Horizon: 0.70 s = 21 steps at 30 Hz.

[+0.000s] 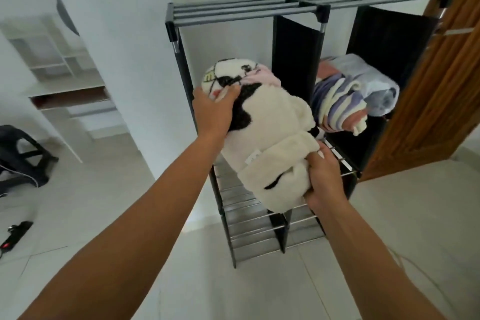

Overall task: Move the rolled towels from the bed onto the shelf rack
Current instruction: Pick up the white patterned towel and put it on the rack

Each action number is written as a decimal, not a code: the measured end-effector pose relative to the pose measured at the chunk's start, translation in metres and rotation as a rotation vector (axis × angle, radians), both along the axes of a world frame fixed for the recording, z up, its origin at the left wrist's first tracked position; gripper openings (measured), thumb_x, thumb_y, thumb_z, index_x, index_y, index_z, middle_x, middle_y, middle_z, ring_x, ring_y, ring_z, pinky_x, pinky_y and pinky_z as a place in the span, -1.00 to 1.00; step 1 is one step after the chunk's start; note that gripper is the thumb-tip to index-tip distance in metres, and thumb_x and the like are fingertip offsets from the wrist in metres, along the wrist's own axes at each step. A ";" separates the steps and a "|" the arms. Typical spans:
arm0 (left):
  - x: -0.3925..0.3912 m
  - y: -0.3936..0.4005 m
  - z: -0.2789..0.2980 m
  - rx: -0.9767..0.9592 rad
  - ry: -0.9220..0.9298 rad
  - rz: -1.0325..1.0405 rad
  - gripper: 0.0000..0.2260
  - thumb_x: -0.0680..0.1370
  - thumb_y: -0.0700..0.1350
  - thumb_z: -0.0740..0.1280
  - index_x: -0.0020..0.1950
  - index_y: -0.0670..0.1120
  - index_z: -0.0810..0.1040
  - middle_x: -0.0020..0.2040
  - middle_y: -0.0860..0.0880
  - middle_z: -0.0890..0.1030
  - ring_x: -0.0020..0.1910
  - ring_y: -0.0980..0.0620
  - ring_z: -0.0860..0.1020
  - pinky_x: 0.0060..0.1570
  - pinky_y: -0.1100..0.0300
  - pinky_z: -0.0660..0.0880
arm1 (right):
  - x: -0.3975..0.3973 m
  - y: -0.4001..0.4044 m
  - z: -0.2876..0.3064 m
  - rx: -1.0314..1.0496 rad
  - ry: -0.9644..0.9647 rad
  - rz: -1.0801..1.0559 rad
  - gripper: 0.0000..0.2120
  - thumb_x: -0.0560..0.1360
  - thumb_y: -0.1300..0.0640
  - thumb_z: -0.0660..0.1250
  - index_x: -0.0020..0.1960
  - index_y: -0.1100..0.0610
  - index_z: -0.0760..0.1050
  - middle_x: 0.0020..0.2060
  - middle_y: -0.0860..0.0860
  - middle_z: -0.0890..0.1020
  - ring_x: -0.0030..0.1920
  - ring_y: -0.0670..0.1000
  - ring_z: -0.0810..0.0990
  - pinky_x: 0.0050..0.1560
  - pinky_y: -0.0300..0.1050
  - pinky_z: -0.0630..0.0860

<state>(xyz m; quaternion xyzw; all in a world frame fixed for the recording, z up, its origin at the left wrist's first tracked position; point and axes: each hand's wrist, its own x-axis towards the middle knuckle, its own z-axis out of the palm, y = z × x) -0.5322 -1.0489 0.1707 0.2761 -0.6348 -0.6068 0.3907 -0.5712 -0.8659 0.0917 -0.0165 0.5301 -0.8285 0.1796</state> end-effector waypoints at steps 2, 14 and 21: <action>-0.020 -0.016 0.015 -0.110 -0.040 0.045 -0.27 0.29 0.15 0.45 0.37 -0.09 0.32 0.28 -0.09 0.47 0.20 0.01 0.52 0.22 0.06 0.51 | -0.017 -0.025 0.003 -0.051 -0.025 0.045 -0.64 0.47 0.15 0.34 0.26 0.16 0.47 0.09 0.19 0.65 0.06 0.18 0.64 -0.11 0.06 0.65; -0.104 -0.092 -0.033 -0.522 -0.683 -0.243 -0.29 0.27 0.13 0.29 0.40 -0.07 0.42 0.40 -0.11 0.45 0.37 -0.11 0.44 0.33 -0.02 0.41 | -0.066 -0.153 -0.016 0.115 -0.058 0.317 -0.64 0.46 0.36 0.31 0.24 0.21 0.39 0.06 0.17 0.61 -0.03 0.10 0.60 -0.10 -0.08 0.55; -0.108 -0.109 -0.050 -0.511 -0.820 -0.150 -0.27 0.48 0.05 0.32 0.54 -0.16 0.08 0.54 -0.22 0.15 0.50 -0.24 0.17 0.43 -0.12 0.23 | -0.073 -0.160 -0.022 0.336 0.119 0.331 -0.55 0.48 0.25 0.36 0.34 0.10 0.38 0.01 0.02 0.57 -0.26 -0.16 0.49 -0.42 -0.41 0.41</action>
